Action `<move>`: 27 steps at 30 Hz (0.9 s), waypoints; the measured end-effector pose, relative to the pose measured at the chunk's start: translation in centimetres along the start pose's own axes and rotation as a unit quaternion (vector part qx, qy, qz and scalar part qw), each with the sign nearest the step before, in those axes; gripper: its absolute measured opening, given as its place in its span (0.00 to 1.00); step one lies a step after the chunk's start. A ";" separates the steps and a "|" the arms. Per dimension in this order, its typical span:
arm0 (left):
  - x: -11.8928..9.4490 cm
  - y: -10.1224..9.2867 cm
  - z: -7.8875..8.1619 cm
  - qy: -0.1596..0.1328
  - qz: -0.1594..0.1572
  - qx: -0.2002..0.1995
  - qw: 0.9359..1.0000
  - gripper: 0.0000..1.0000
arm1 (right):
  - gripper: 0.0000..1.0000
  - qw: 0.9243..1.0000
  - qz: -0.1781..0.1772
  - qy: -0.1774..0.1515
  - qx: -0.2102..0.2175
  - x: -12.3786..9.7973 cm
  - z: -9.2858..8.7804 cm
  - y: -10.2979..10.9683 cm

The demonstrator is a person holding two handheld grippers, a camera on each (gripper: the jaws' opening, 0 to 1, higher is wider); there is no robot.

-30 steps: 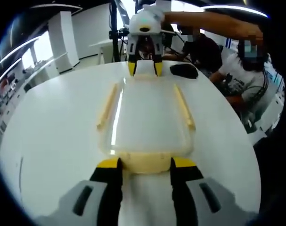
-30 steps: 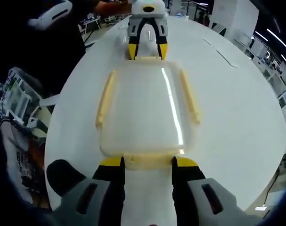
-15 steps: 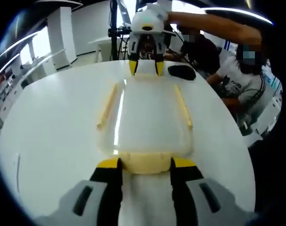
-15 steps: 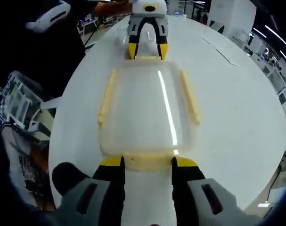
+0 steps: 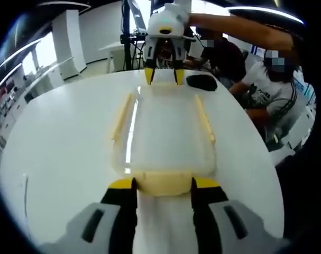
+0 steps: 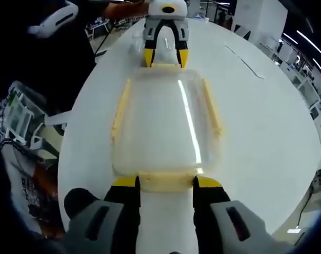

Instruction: Snap each plastic latch of the storage box into its locked position after aligning the lid with the box until every specified latch is closed and the lid sits flush.

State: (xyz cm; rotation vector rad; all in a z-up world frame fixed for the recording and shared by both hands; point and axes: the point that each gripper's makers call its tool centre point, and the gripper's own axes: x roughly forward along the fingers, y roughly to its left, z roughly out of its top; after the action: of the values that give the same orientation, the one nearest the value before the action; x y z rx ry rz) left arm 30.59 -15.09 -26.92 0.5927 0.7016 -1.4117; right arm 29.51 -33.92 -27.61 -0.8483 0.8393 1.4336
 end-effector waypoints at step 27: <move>-3.8 -1.3 0.2 -0.003 0.012 0.011 1.000 0.39 | 0.37 1.000 -0.010 -0.005 -0.013 -1.0 4.3 1.9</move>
State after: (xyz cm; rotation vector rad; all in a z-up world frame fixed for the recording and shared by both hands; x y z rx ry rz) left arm 29.25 -12.81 -23.92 0.6114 0.6722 -1.3993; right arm 27.57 -30.62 -24.65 -0.8648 0.8043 1.4333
